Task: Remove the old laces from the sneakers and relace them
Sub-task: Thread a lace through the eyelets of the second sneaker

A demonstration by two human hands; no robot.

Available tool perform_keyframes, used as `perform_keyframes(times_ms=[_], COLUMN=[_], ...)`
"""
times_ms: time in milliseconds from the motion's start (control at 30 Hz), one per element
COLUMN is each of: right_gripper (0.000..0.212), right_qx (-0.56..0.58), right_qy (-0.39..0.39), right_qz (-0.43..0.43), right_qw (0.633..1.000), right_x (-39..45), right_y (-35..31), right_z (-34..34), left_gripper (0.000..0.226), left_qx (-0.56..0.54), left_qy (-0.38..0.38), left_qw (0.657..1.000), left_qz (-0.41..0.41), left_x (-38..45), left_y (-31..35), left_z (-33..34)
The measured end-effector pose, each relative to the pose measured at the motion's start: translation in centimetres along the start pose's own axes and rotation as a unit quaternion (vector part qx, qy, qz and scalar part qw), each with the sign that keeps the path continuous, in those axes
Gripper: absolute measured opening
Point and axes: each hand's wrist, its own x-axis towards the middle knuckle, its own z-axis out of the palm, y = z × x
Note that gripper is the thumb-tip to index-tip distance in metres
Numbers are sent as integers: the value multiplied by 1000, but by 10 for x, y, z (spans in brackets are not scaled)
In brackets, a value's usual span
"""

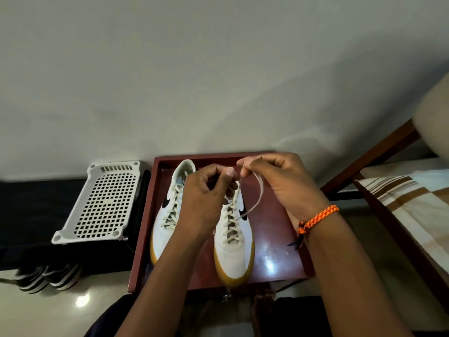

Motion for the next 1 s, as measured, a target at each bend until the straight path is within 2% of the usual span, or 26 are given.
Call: perform_keyframes(times_ms=[100,300,400,567,733,900,1000], right_gripper=[29,26,27,24,24,23,22], right_qx=[-11,39,44,25,12,86,65], right_qy=[-2,11,30,65,85,52,79], right_qz=[-17,-9,-19,-56,-80,-63,-98], right_qw=[1000,999,998,996,993,993,990], right_x=[-6,-20,-23,-30,-33,-35,-33], right_y=[-26,-68,-85,-108,-114,-112,-109], right_z=[-3,-8,-5,-1,5,6,8], left_gripper=[21,14,9,12,10,9,8], left_qx=[-11,2,-18,-38,-34,-31,-44], left_qy=[9,28,62,62,92,101,97], left_qw=[1000,999,997,996,993,993,993], left_qz=[8,33,44,58,60,50,51], left_x=[-8,-12,-13,-26,-31,-29,-27], left_y=[27,76,99,134,151,154,156], left_z=[-1,-5,-9,-7,-8,-11,-11])
